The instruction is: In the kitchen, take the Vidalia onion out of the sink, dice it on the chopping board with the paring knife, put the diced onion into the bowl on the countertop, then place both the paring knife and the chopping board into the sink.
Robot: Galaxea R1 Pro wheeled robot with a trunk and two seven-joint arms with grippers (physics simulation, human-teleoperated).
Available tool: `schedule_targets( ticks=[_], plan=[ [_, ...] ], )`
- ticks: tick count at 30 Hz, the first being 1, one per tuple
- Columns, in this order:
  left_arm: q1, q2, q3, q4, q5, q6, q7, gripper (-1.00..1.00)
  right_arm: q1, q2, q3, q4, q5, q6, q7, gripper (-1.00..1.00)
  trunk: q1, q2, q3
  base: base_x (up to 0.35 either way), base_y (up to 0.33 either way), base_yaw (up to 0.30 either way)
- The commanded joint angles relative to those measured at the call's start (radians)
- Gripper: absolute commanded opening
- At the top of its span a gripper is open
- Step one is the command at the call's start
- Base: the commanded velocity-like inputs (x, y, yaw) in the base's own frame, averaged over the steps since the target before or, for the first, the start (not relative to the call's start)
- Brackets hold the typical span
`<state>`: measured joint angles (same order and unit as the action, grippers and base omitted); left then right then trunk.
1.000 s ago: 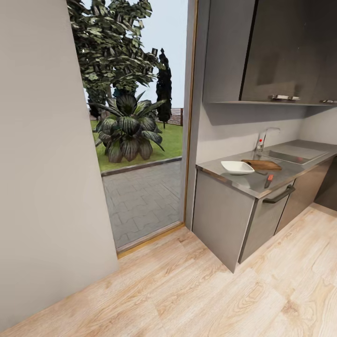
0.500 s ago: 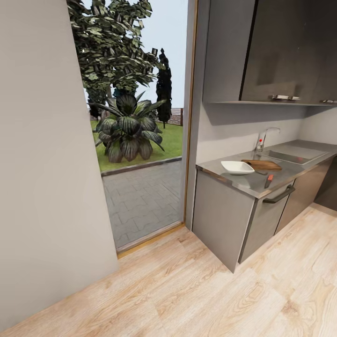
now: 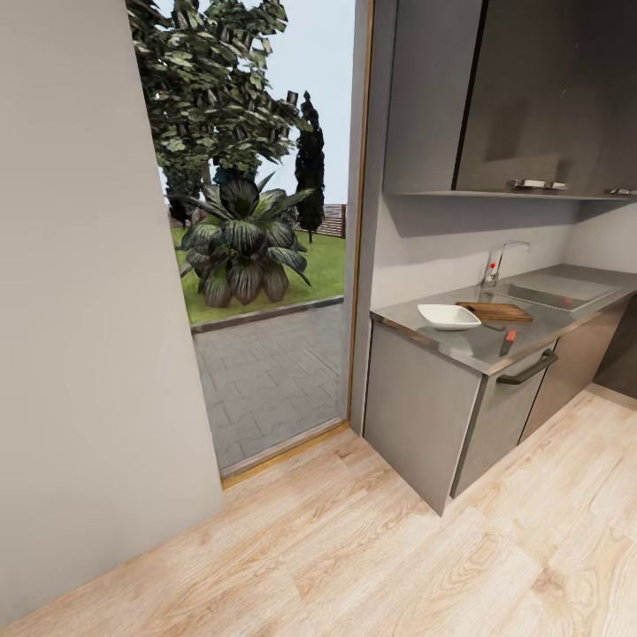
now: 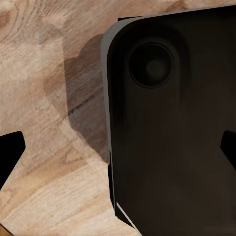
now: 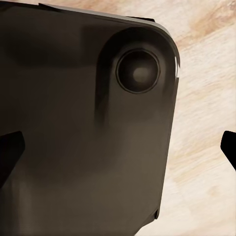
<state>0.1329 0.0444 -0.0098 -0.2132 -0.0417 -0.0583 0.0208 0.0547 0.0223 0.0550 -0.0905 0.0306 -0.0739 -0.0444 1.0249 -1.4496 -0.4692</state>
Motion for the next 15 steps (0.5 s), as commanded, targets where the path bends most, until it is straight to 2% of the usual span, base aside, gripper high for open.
schedule_targets(
  ticks=[1,15],
  plan=[
    [0.001,0.0,-0.001,-0.002,-0.004,-0.001,0.002,1.0,0.001,0.0,0.006,-0.002,0.003,0.0,-0.005,1.0,0.0,0.0,-0.001,0.0,0.0,0.0],
    [0.001,0.0,-0.001,-0.002,-0.004,-0.001,0.002,1.0,0.001,0.0,0.006,-0.002,0.003,-0.001,-0.005,1.0,0.0,0.0,-0.001,0.0,0.0,0.0]
  ],
)
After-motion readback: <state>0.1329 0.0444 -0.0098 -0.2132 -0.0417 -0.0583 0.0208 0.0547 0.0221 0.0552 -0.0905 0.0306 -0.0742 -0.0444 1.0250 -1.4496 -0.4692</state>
